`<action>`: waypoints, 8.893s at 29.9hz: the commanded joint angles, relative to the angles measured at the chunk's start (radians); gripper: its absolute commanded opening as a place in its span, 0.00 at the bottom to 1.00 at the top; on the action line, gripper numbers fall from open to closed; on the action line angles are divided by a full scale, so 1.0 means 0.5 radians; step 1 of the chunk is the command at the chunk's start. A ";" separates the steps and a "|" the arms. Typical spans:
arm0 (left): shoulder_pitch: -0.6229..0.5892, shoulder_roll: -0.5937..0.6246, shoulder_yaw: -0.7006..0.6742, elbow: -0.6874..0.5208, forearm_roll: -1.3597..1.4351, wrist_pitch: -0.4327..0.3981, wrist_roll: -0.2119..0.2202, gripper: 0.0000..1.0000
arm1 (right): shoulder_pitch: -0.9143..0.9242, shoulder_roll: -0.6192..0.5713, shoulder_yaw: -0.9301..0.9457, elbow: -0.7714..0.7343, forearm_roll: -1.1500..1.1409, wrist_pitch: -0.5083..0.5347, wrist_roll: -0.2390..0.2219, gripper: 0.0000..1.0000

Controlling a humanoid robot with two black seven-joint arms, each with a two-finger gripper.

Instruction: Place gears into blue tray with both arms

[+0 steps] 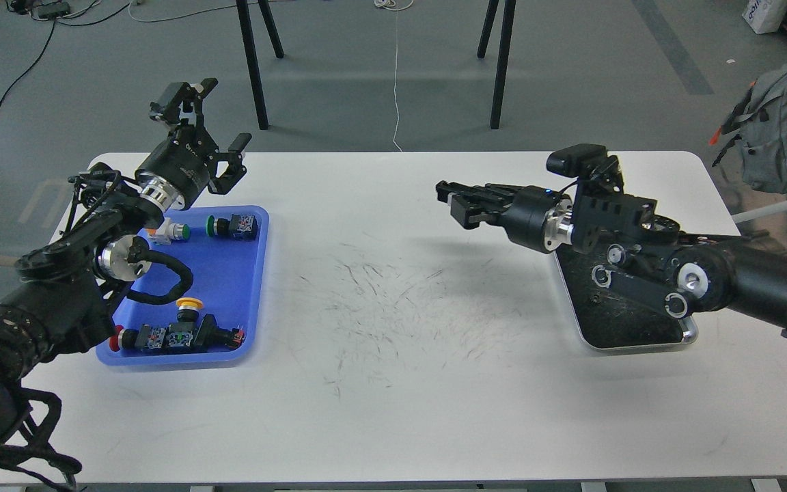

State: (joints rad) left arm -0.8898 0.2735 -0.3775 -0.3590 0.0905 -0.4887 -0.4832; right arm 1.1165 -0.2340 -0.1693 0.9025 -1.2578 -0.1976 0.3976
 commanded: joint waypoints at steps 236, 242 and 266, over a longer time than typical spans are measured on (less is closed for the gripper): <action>-1.040 0.024 2.666 -1.675 2.445 1.591 0.058 0.76 | -0.960 -0.532 1.722 -0.250 1.678 0.285 0.182 0.96; -1.003 -0.001 2.706 -1.623 2.528 1.637 0.058 0.76 | -0.960 -0.526 1.722 -0.250 1.678 0.285 0.182 0.96; -0.890 -0.127 2.774 -1.328 2.559 1.695 -0.011 0.52 | -0.954 -0.529 1.716 -0.240 1.675 0.285 0.182 0.96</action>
State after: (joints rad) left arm -1.3351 0.2119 1.0075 -1.0314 1.3696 0.3558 -0.4890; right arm 0.6397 -0.4989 0.6887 0.7823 -0.4195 -0.0553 0.4887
